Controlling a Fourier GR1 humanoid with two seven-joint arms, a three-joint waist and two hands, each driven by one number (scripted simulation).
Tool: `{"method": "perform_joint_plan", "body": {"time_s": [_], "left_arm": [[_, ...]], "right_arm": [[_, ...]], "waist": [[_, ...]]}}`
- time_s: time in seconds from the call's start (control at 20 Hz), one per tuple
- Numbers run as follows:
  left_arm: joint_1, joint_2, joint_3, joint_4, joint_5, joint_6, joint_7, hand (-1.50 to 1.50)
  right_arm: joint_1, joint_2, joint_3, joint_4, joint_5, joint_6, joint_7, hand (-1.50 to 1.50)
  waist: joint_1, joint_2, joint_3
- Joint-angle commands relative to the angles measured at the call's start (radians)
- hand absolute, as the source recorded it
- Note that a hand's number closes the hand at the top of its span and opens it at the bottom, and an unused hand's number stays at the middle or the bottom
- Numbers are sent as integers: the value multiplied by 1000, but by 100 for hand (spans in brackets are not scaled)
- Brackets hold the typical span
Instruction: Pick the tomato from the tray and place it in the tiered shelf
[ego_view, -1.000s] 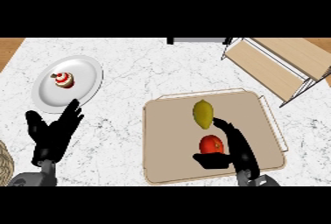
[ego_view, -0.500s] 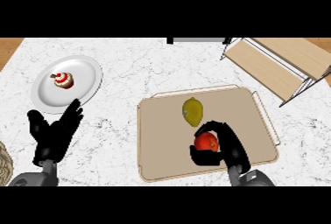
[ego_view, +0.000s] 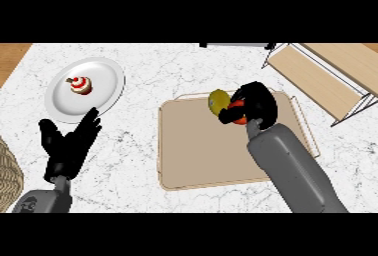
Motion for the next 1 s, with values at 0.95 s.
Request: {"method": "perform_joint_plan", "body": {"time_s": [0.95], "left_arm": [[35, 25, 49, 46, 16, -21, 31, 0]], "right_arm": [[-806, -53, -243, 232, 556, 195, 400, 150]], "waist": [[-54, -14, -5]]}}
